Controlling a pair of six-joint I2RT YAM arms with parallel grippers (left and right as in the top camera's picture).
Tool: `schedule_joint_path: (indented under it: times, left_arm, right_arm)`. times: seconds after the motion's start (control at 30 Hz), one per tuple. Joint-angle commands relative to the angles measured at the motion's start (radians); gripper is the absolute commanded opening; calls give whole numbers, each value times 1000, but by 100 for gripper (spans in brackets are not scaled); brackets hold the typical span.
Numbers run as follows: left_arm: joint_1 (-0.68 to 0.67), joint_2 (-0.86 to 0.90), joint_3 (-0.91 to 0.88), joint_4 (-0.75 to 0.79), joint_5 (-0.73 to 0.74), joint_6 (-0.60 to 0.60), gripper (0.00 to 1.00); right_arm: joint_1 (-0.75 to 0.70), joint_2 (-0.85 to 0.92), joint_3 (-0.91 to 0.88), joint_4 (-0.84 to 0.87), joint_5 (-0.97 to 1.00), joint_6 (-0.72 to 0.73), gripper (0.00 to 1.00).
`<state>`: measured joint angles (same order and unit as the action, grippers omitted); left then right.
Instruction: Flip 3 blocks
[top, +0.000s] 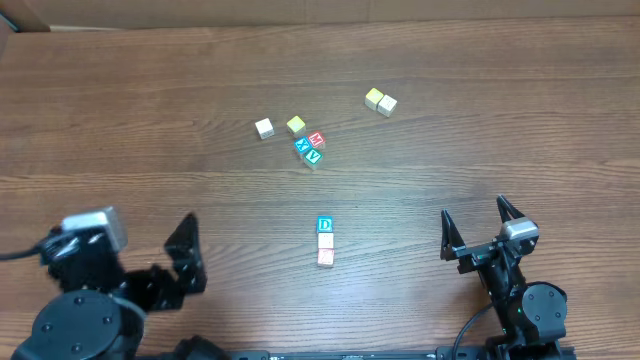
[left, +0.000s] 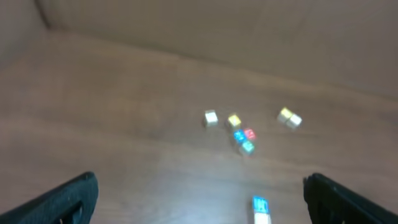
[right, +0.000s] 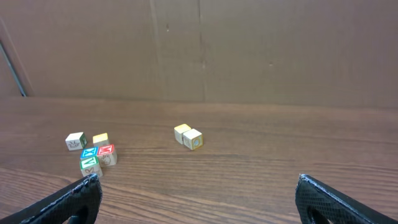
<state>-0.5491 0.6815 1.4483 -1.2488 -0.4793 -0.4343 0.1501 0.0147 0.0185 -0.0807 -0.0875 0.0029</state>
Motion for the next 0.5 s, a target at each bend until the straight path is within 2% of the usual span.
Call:
schedule_joint_path:
  times: [0.0,0.07,0.13,0.3,0.47]
  left_arm:
    - [53,-77,-152,165,98,429,100]
    - [86,-126,-259,291,176,541,100]
    - [127,-178,-370,407,250,603,100]
    - [236,-316,-665,693,420,614,100]
    - [313,-452,-921,907,567,613,100]
  right_arm:
    - [-6,-12,-11,4,11,-3,100]
    - [-6,-12,-11,4,11,-3,100]
    - [-6,-12,-11,4,11,-3,100]
    - [-6,-12,-11,4,11,-3,100]
    - [-6,-12,-11,4,11,-3,100]
